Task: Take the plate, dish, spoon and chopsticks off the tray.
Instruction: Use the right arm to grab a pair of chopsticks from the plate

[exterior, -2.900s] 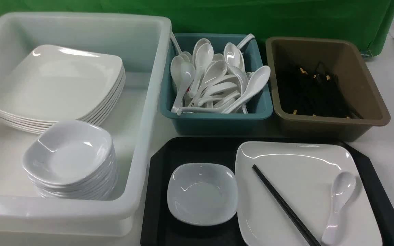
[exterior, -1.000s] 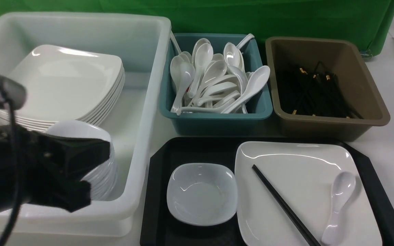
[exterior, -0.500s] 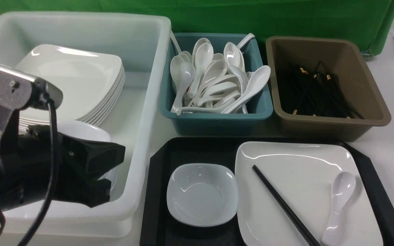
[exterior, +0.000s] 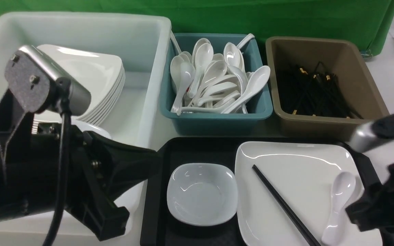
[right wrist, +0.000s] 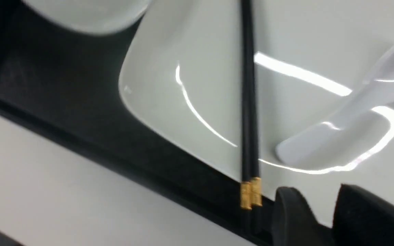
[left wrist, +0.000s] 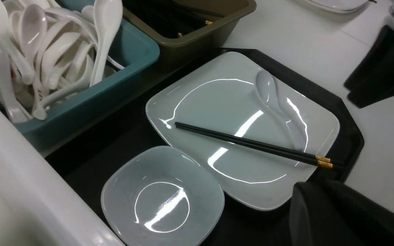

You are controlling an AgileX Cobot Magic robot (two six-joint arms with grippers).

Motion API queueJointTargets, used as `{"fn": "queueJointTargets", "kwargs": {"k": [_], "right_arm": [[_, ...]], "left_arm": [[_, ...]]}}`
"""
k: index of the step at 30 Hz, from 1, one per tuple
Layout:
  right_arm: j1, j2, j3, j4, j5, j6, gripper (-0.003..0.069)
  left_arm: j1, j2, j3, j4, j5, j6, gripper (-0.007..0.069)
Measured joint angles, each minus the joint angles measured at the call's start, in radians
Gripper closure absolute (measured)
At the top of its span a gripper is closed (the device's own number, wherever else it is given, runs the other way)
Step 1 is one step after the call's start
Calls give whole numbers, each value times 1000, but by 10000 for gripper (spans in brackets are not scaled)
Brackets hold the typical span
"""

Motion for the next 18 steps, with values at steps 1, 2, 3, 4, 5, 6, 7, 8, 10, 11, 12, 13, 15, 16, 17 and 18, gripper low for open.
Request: {"fn": "queueJointTargets", "kwargs": {"k": [1, 2, 3, 4, 5, 6, 7, 8, 10, 11, 12, 13, 15, 16, 17, 18], "right_arm": [[29, 53, -33, -7, 5, 3, 428], [55, 100, -58, -17, 8, 9, 413], [74, 133, -71, -26, 11, 15, 395], [89, 163, -85, -37, 14, 30, 374], [93, 177, -91, -39, 15, 33, 362], [110, 222, -107, -55, 21, 48, 319], [116, 245, -110, -61, 21, 57, 294], [120, 272, -113, -66, 23, 59, 267], [122, 321, -116, -75, 23, 62, 237], [122, 343, -116, -76, 20, 62, 230], [122, 356, -116, -78, 19, 62, 227], [122, 383, -116, -80, 5, 63, 224], [122, 409, -116, -81, -16, 64, 222], [122, 417, -116, -81, -26, 64, 221], [122, 429, -116, -81, -37, 65, 221], [122, 442, -117, -81, -47, 65, 221]], "left_arm": [[0, 0, 0, 4, 9, 0, 608], [0, 0, 0, 6, 13, 0, 608], [0, 0, 0, 7, 21, 0, 608], [0, 0, 0, 7, 26, 0, 608], [0, 0, 0, 7, 27, 0, 608], [0, 0, 0, 7, 33, 0, 608], [0, 0, 0, 7, 33, 0, 608], [0, 0, 0, 7, 35, 0, 608], [0, 0, 0, 7, 37, 0, 608], [0, 0, 0, 7, 38, 0, 608], [0, 0, 0, 7, 38, 0, 608], [0, 0, 0, 7, 38, 0, 608], [0, 0, 0, 7, 39, 0, 608], [0, 0, 0, 7, 39, 0, 608], [0, 0, 0, 7, 39, 0, 608], [0, 0, 0, 7, 39, 0, 608]]}}
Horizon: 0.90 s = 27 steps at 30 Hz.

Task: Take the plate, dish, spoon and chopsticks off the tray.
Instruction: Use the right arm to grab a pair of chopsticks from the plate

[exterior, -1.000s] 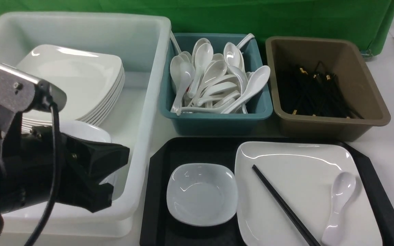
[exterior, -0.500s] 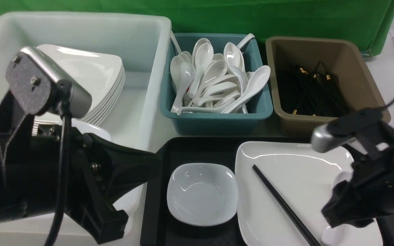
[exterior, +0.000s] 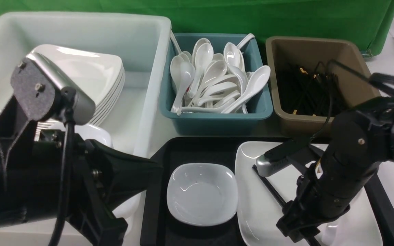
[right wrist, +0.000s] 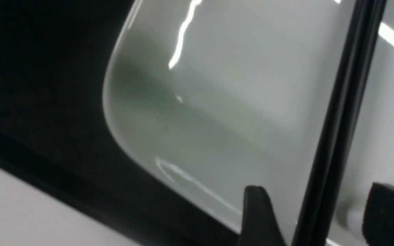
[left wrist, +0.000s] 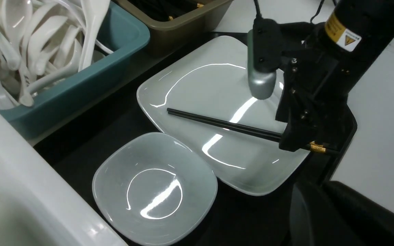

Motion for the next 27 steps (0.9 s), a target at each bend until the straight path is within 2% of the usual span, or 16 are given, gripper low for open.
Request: {"fn": "queueJointTargets", "kwargs": {"k": [7, 15, 21, 27], "right_arm": [[0, 81, 0, -1, -16, 9, 293], [0, 87, 0, -1, -15, 14, 307], [0, 87, 0, -1, -17, 18, 417], [0, 98, 0, -1, -17, 12, 455]], "left_arm": [[0, 0, 0, 0, 0, 0, 608], [0, 0, 0, 0, 0, 0, 608], [0, 0, 0, 0, 0, 0, 608], [0, 0, 0, 0, 0, 0, 608]]}}
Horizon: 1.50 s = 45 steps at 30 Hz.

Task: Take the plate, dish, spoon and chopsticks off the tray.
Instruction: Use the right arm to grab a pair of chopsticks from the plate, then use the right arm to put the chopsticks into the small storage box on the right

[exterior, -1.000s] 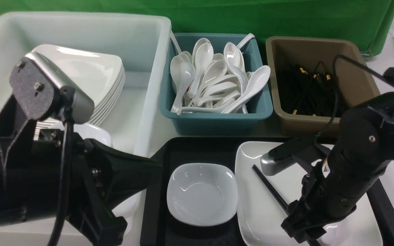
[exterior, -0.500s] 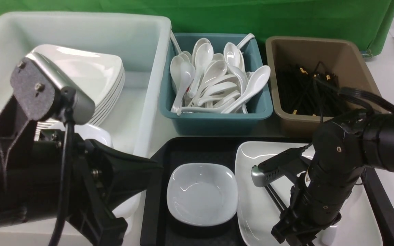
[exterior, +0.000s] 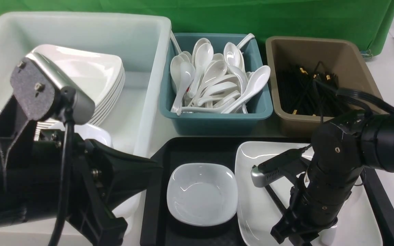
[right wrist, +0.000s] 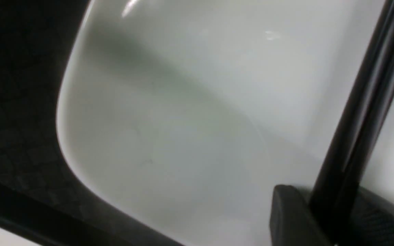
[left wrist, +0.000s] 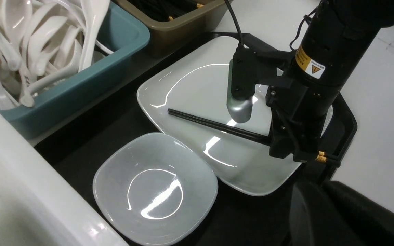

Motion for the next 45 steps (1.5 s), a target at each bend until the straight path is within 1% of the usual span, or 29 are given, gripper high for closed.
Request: {"fn": "queueJointTargets", "kwargs": {"k": [2, 9, 13, 17, 20, 23, 24, 25, 26, 28, 30, 32, 34, 35, 36, 39, 40, 42, 45], "right_arm": [[0, 0, 0, 0, 0, -4, 500], [0, -5, 0, 1, 17, -40, 502], [6, -72, 0, 3, 39, -61, 502], [-2, -219, -40, 8, 2, -77, 502], [-77, -260, -143, 14, -79, -80, 502], [-201, -216, -279, 16, -189, -75, 502], [-209, -216, -279, 16, -189, -74, 502], [-278, -150, -372, 14, -268, -59, 502], [-291, -135, -390, 13, -283, -54, 502], [-363, -29, -496, 9, -365, -22, 502], [-402, 72, -584, 7, -415, 24, 498], [-419, 137, -636, 6, -429, 49, 471], [-431, 202, -679, 6, -426, 62, 384], [-434, 220, -688, 6, -410, 64, 309], [-435, 226, -689, 5, -397, 64, 270], [-437, 221, -694, 1, -341, 56, 201], [-437, 208, -696, 0, -309, 47, 193], [-437, 174, -697, 0, -235, 30, 207], [-434, 80, -698, 0, -38, 2, 307]], "left_arm": [[0, 0, 0, 0, 1, 2, 608], [0, -1, 0, 0, 1, 2, 608], [0, -16, 0, 0, -25, 3, 608], [0, -61, 0, -1, -175, 5, 608], [0, -79, 0, -2, -278, 5, 608], [0, -92, 0, -2, -341, 10, 608], [0, -93, 0, -2, -344, 12, 608], [0, -93, -1, -2, -347, 23, 608], [0, -93, -1, -2, -345, 24, 608], [0, -94, -1, -5, -323, 29, 608], [0, -94, -1, -5, -295, 33, 608], [0, -93, -1, -5, -283, 33, 608], [0, -93, -1, -5, -273, 35, 608], [0, -93, -1, -2, -270, 35, 608], [0, -93, -1, 1, -269, 35, 608], [0, -93, -1, 20, -263, 36, 608], [0, -93, -1, 23, -262, 36, 608], [0, -93, -1, 32, -257, 36, 608], [0, -93, -1, 46, -241, 36, 608]]}}
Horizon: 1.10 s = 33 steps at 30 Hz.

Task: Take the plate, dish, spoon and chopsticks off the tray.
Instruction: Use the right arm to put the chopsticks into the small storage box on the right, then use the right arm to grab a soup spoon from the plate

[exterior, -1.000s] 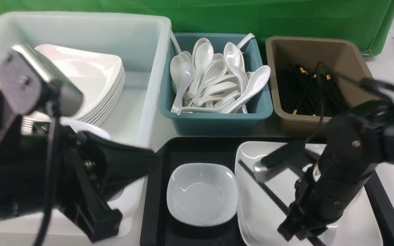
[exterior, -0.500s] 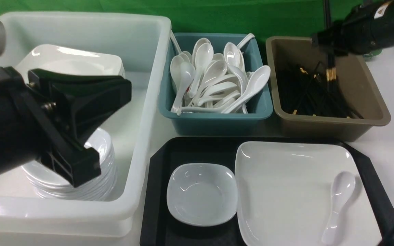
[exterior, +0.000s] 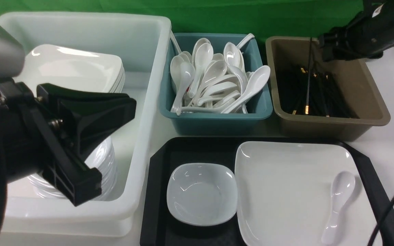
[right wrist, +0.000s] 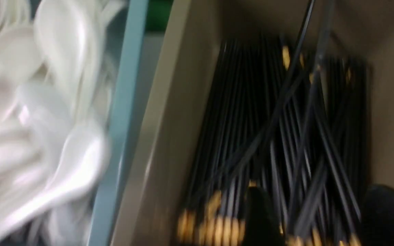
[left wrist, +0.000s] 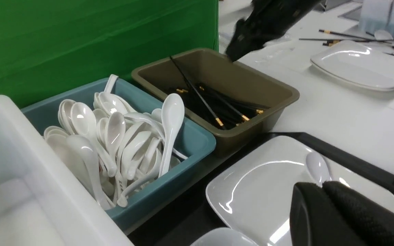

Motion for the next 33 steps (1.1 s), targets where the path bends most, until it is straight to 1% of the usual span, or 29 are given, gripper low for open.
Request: {"fn": "queueJointTargets", "kwargs": {"k": [1, 2, 3, 5, 7, 9, 12, 15, 19, 24, 26, 27, 29, 33], "right_arm": [[7, -50, 16, -1, 88, -3, 379], [14, -82, 37, -1, 130, -3, 407], [24, -122, 77, -2, 174, 1, 429], [50, -194, 183, -3, 227, 31, 438], [79, -269, 341, -3, 242, 70, 414], [114, -331, 514, 0, 216, 152, 352], [139, -373, 709, 2, 136, 258, 270], [145, -364, 845, 4, 12, 319, 218], [145, -306, 890, 22, -111, 346, 207], [145, -237, 888, 43, -204, 345, 207], [145, -214, 887, 44, -215, 339, 208], [145, -202, 885, 44, -216, 335, 216], [145, -188, 874, 45, -221, 316, 262], [145, -182, 869, 37, -218, 282, 401]], "left_arm": [[0, 0, 0, 3, 8, 0, 608], [0, 0, 0, 5, 12, 0, 608], [0, 0, 0, 7, 19, 0, 608], [0, 0, 0, 9, 32, 0, 608], [0, 0, 0, 11, 37, 0, 608], [0, 0, 0, 15, 42, 0, 608], [0, 0, 0, 22, 43, 0, 608], [0, 0, 0, 24, 46, 0, 608], [0, 0, 0, 24, 46, 1, 608], [0, 0, 0, 24, 46, 1, 608], [0, 0, 0, 25, 46, 1, 608], [0, 0, 0, 25, 46, 1, 608], [0, 0, 0, 26, 46, 1, 608], [0, 0, 0, 26, 46, 1, 608]]}}
